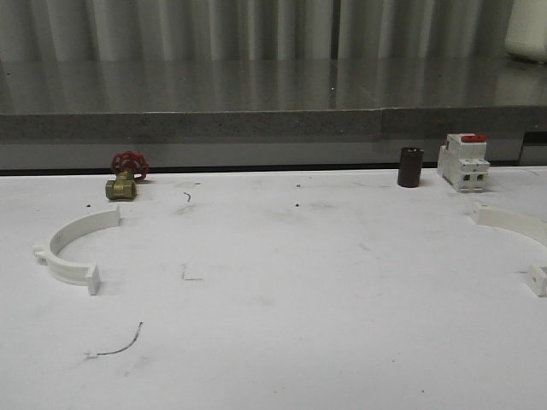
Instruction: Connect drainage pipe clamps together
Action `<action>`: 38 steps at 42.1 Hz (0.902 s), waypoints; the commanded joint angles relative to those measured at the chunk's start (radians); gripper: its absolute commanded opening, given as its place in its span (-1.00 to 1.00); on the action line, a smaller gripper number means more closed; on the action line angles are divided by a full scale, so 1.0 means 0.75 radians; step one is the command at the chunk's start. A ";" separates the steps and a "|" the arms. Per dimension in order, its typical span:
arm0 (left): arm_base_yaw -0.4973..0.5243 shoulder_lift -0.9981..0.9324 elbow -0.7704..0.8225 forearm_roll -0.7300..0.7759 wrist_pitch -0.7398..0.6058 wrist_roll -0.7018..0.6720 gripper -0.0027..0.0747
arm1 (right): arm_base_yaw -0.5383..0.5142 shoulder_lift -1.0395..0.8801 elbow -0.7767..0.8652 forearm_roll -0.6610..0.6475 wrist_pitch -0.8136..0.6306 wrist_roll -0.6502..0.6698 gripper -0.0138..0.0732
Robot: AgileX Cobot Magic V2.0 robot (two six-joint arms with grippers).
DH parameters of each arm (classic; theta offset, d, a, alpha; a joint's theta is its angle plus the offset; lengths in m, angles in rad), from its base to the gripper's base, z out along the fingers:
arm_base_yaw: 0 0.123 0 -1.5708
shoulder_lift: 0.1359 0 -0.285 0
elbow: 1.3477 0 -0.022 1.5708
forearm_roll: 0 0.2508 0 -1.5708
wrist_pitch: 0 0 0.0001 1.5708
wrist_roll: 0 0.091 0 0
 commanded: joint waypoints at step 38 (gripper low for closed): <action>-0.338 0.912 -0.574 -0.057 0.187 -0.035 0.34 | -0.006 0.034 -0.044 0.003 -0.086 -0.004 0.40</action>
